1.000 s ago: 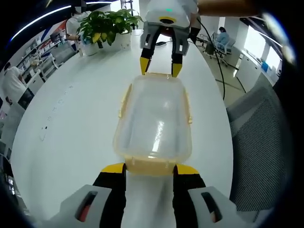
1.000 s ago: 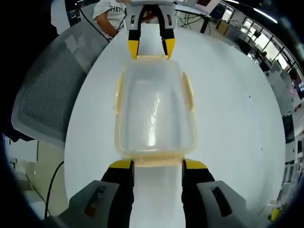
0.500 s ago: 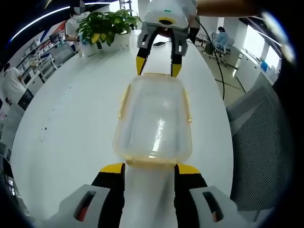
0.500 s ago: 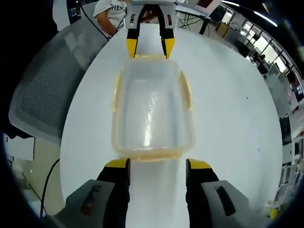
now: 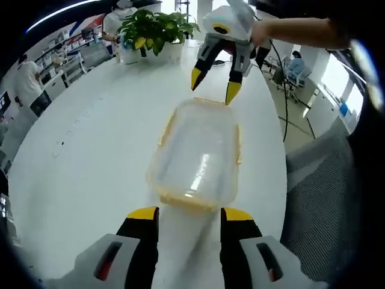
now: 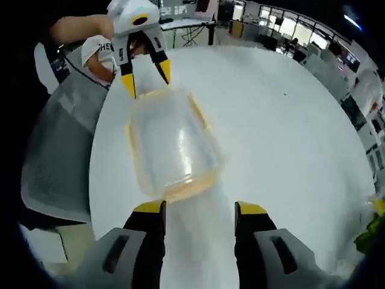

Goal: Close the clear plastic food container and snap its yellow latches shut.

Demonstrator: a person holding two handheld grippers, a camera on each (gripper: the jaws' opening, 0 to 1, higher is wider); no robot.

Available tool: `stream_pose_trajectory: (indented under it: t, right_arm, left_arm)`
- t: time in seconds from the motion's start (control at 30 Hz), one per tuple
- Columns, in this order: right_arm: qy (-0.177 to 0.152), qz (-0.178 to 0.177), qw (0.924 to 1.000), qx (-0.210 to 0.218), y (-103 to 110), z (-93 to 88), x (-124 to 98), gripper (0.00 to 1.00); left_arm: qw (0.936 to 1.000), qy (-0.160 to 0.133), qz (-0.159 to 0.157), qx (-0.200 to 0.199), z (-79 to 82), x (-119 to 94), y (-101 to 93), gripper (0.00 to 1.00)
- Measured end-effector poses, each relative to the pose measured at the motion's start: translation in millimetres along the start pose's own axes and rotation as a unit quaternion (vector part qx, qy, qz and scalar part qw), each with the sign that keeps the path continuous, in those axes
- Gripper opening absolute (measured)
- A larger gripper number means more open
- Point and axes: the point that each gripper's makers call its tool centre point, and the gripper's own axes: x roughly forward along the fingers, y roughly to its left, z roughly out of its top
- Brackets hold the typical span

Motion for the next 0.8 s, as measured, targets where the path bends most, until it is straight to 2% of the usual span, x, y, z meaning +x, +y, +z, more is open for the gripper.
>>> stream_pose_trajectory:
  t: [0.07, 0.1, 0.17, 0.23, 0.37, 0.47, 0.53, 0.63, 0.8]
  right_arm:
    - [-0.015, 0.000, 0.9996, 0.026, -0.4, 4.0, -1.9, 0.40]
    - [-0.027, 0.005, 0.9978, 0.060, 1.6, 8.2, -3.3, 0.41]
    - [-0.053, 0.016, 0.9921, 0.112, 5.4, 17.5, -4.7, 0.44]
    - [-0.060, 0.011, 0.9901, 0.127, 4.5, 20.7, -3.5, 0.44]
    - [-0.047, 0.011, 0.9912, 0.124, 7.9, 18.9, 2.6, 0.43]
    - [-0.037, 0.012, 0.9914, 0.125, 14.4, 15.8, 9.0, 0.43]
    - [-0.038, 0.013, 0.9908, 0.129, 16.6, 15.5, 11.3, 0.42]
    - [-0.039, 0.013, 0.9900, 0.135, 18.7, 15.4, 13.5, 0.42]
    - [-0.041, 0.012, 0.9859, 0.162, 19.5, 14.8, 14.6, 0.41]
  left_arm:
    - [0.9991, -0.013, -0.006, -0.040, 4.0, -0.9, -1.1, 0.35]
    - [0.9965, -0.021, -0.007, -0.081, 5.5, -0.5, 0.2, 0.34]
    - [0.9902, -0.027, -0.014, -0.137, 5.6, 0.8, 0.0, 0.34]
    - [0.9863, -0.035, -0.010, -0.161, 6.5, 2.1, 2.5, 0.33]
    - [0.9850, -0.035, -0.004, -0.169, 5.9, 2.9, 3.6, 0.34]
    - [0.9810, -0.036, 0.005, -0.191, 3.5, 4.5, 5.8, 0.34]
    - [0.9780, -0.038, 0.005, -0.205, 2.6, 5.3, 5.6, 0.34]
    - [0.9770, -0.045, 0.008, -0.208, 3.3, 4.9, 5.0, 0.33]
    - [0.9734, -0.040, 0.009, -0.226, -0.7, 7.5, 3.5, 0.33]
